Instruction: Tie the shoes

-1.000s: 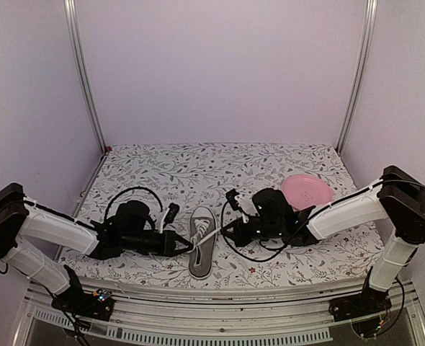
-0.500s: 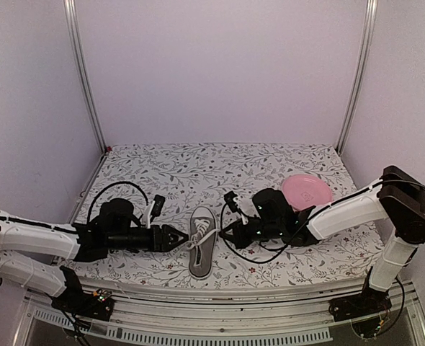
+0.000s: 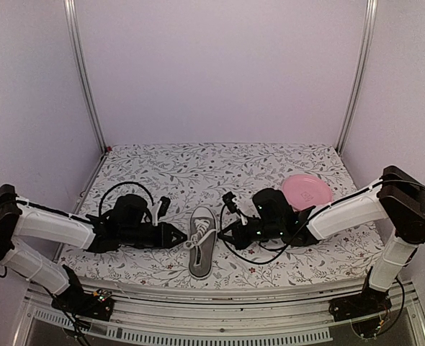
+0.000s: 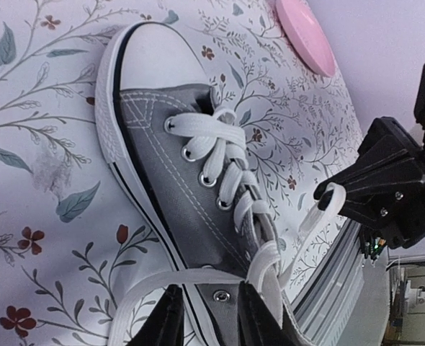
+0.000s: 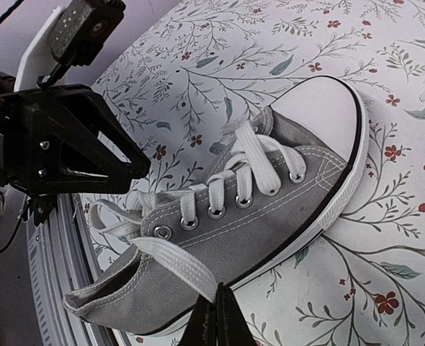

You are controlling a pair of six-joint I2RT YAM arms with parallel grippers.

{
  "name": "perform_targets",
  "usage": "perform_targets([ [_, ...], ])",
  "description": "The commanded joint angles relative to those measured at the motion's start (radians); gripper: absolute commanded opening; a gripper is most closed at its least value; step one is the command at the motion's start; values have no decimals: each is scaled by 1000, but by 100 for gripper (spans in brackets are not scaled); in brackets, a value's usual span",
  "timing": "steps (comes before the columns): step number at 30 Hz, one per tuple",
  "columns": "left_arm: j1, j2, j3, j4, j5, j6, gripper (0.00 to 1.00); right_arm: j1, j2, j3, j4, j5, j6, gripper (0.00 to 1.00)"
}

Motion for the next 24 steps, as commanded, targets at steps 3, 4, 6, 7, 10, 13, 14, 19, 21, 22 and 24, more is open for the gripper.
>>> perform_targets([
  [3, 15, 54, 37, 78, 75, 16, 25, 3, 10, -2, 32, -19, -5, 2],
  [4, 14, 61, 38, 89, 82, 13, 25, 2, 11, -1, 32, -20, -4, 2],
  [6, 14, 74, 41, 105, 98, 11, 25, 3, 12, -1, 32, -20, -5, 2],
  [7, 14, 81, 43, 109, 102, 10, 25, 3, 13, -1, 32, -19, -5, 2],
  [10, 13, 96, 44, 120, 112, 10, 24, 3, 13, -1, 33, -19, -5, 2],
  [13, 13, 107, 44, 126, 119, 9, 22, 2, 15, -2, 33, -20, -4, 2],
  [14, 14, 109, 43, 128, 122, 9, 21, 2, 15, -2, 33, -21, -5, 2],
  [19, 12, 116, 36, 153, 142, 0, 17, 3, 16, -1, 34, -19, -2, 2],
  [21, 11, 117, 34, 168, 152, 0, 19, 3, 17, 0, 35, -21, -2, 2],
  [22, 10, 118, 33, 170, 154, 1, 19, 2, 18, -1, 35, -21, -3, 2],
  [24, 9, 121, 32, 172, 157, 1, 19, 3, 18, 0, 36, -21, -2, 2],
])
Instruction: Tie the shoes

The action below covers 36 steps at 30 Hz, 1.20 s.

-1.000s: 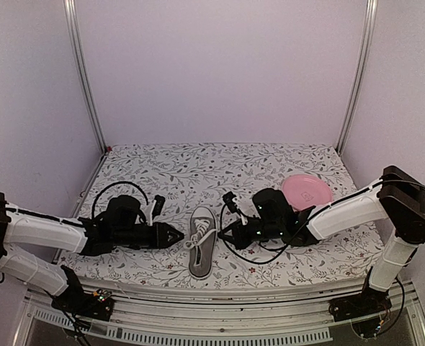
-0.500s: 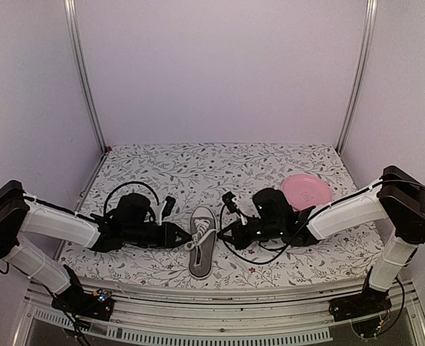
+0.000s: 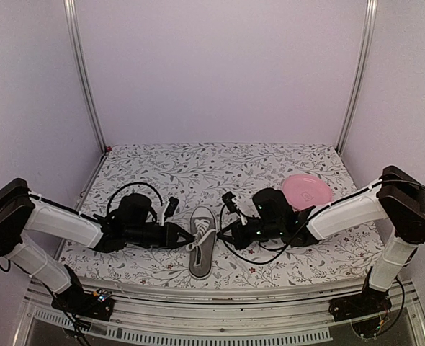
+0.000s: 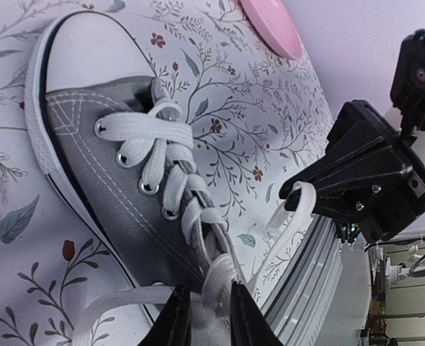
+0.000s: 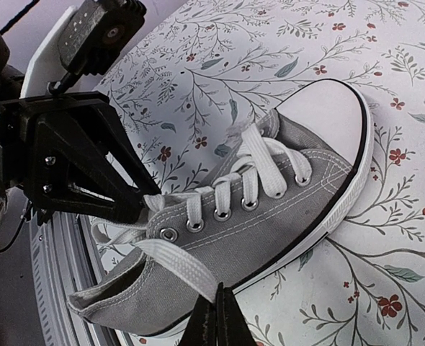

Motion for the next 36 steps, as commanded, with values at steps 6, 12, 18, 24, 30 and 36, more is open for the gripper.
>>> perform_targets([
  [6, 7, 33, 5, 61, 35, -5, 9, 1, 15, -1, 23, -8, -2, 2],
  [12, 9, 12, 14, 40, 13, 10, 0, 15, -2, -1, 14, -2, -16, 2],
  [18, 12, -13, 62, -56, -17, 71, 0, 61, 3, 51, -43, 38, -52, 2],
  [24, 17, -46, 109, -161, -56, 134, 0, 76, 46, 102, -51, 40, -43, 2],
  [30, 26, -66, 117, -196, -66, 158, 0, 83, 85, 150, -57, 39, -38, 2],
  [36, 29, -70, 119, -199, -52, 171, 0, 83, 121, 190, -69, 30, -27, 2],
])
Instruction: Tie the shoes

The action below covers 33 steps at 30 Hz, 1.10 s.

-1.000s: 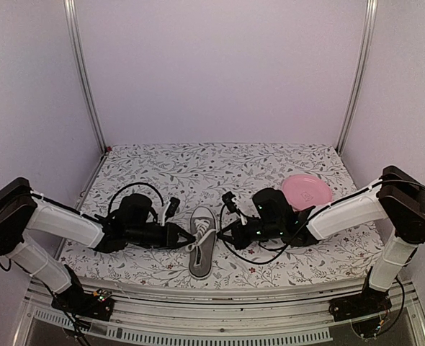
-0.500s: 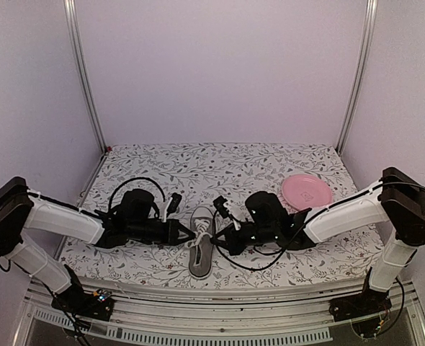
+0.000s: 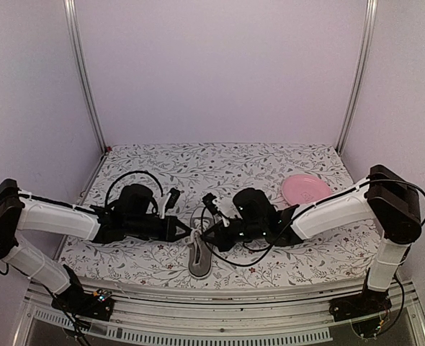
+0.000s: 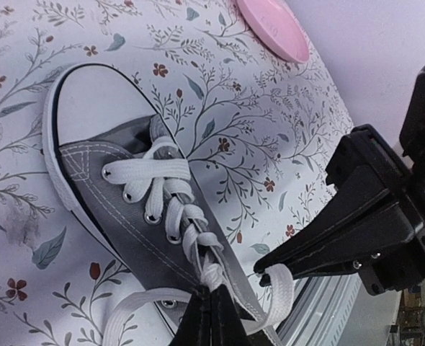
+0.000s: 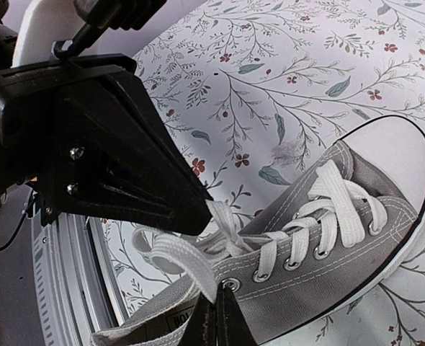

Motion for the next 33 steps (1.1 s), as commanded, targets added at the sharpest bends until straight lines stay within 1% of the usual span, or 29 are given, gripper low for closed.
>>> perform_targets([
  [1, 16, -21, 23, -13, 0, 31, 0, 7, 35, 44, -11, -1, 7, 2],
  [10, 21, -36, 33, -48, -2, 63, 0, 18, 82, 87, -43, -6, 4, 2],
  [20, 26, -57, 96, -160, 8, 143, 0, 23, 26, 38, -107, 17, -8, 2],
  [25, 28, -45, 97, -157, 51, 147, 0, 23, 17, 34, -132, 33, -16, 2],
  [29, 27, -43, 73, -137, 61, 138, 0, 23, 13, 40, -114, 30, -3, 3],
  [30, 27, -44, 67, -133, 61, 133, 0, 22, 11, 38, -103, 27, 0, 4],
  [33, 27, -50, 49, -117, 62, 123, 0, 23, 10, 28, -65, 23, 9, 20],
])
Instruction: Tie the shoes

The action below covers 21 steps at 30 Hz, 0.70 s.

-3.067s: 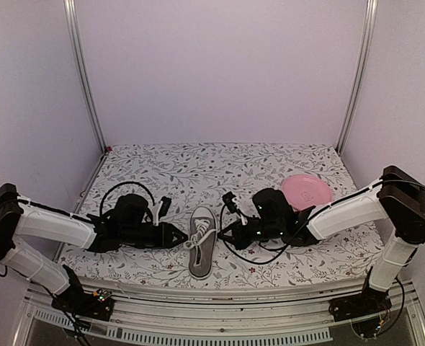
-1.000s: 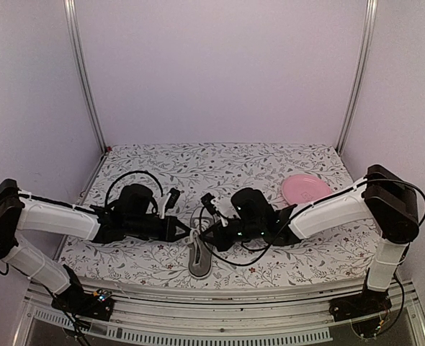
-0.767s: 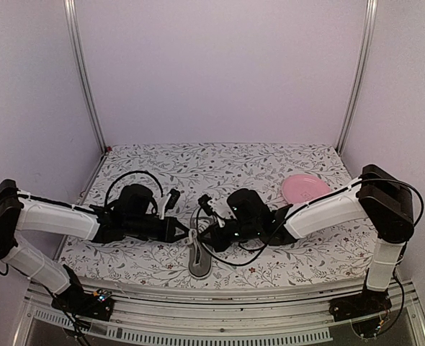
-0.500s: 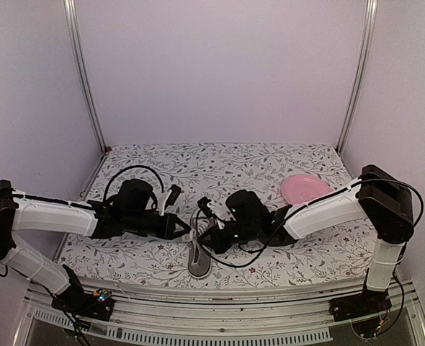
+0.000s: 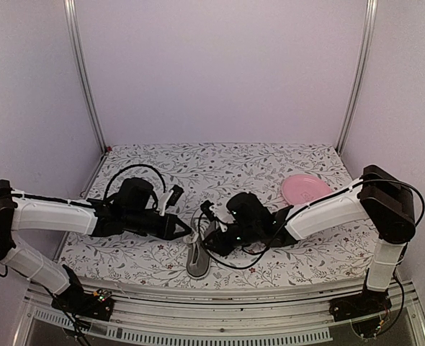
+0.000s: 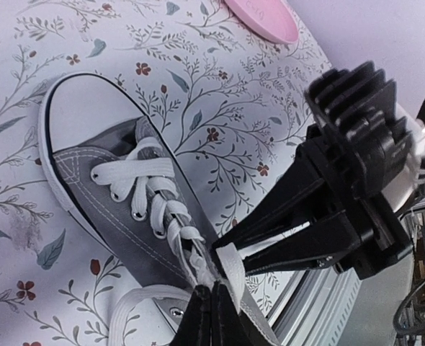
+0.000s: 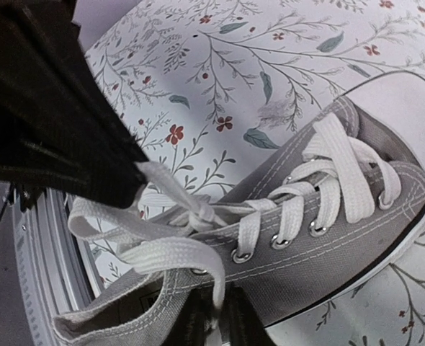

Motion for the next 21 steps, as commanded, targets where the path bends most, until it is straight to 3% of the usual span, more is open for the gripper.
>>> perform_targets([
  [1, 17, -20, -25, 40, 17, -3, 0, 8, -40, -26, 59, 5, 8, 25],
  [4, 16, -22, -30, 45, 17, -5, 0, 6, -37, -44, 100, 3, 9, 33],
  [14, 18, -27, -33, 45, -21, -8, 0, 5, -58, -131, 134, 18, 12, 44],
  [18, 18, -30, -36, 48, -21, -3, 0, 3, -58, -180, 165, -2, 21, 42],
  [21, 20, -28, -38, 50, -17, 4, 0, 0, -52, -202, 221, -26, 30, 31],
])
